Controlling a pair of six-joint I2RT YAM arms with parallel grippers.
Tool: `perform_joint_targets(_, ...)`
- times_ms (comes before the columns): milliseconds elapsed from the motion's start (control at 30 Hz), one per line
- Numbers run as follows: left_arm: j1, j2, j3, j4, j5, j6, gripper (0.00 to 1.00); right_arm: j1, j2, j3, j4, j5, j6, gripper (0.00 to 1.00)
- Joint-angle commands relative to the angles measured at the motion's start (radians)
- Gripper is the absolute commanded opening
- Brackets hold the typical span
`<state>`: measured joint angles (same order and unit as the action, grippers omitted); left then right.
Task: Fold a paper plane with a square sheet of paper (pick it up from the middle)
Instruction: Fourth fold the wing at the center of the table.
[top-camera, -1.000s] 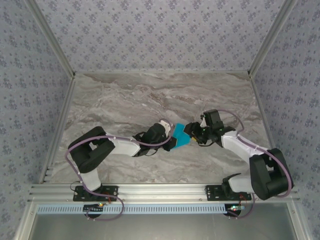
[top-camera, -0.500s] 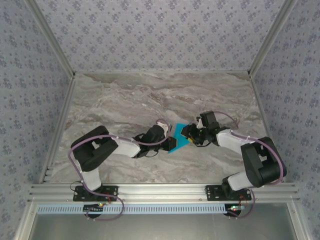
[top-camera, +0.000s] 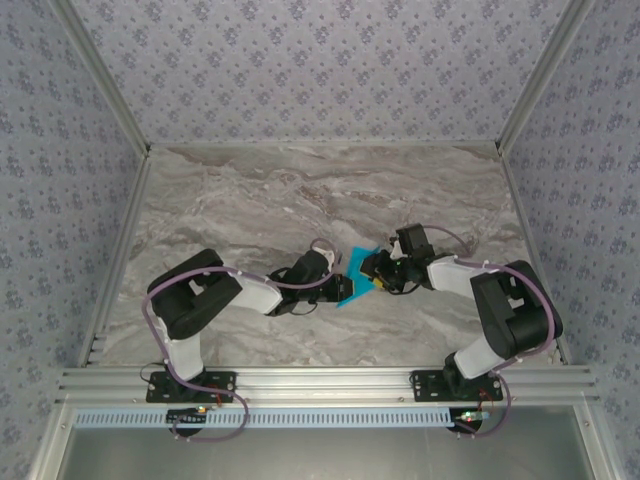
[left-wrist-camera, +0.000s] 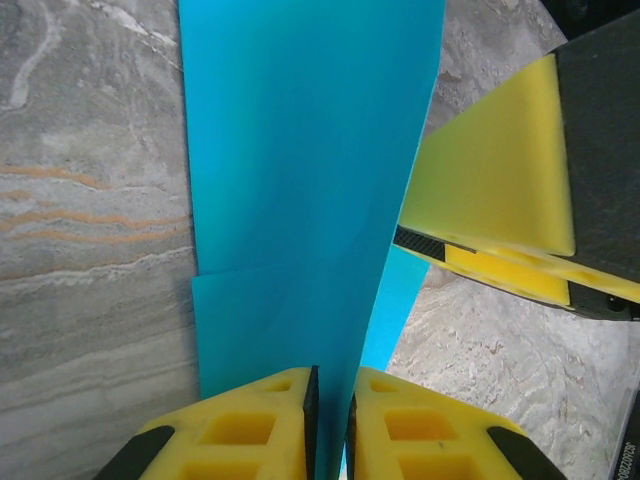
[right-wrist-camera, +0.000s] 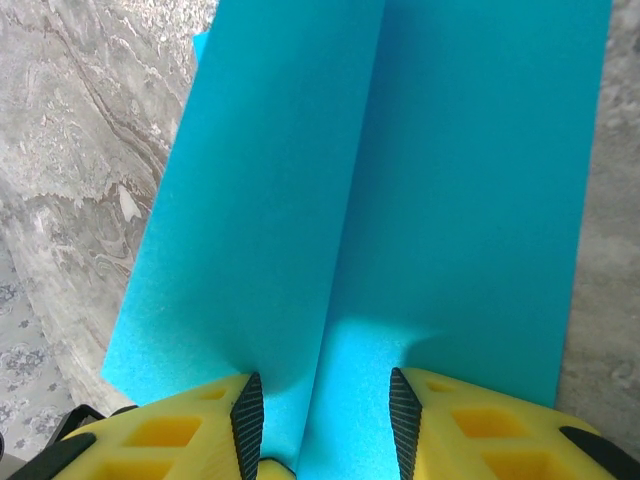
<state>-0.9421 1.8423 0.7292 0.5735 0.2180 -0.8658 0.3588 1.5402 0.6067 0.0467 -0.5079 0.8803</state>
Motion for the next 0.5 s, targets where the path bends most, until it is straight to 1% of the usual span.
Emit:
perform_joint_targets(0,0.01,0.017,0.022,0.001,0.036,-0.015,0.18,0.005,0.016,0.018,0.008,-0.014,-0.025,0.42)
perform_joint_targets(167,0.024,0.023,0.037,-0.012,0.07,-0.028,0.17,0.005,0.015,0.01,0.023,-0.023,-0.034,0.42)
perform_joint_targets(467,0.043,0.011,0.075,-0.097,0.122,-0.015,0.14,0.001,-0.075,-0.028,0.027,-0.006,-0.116,0.42)
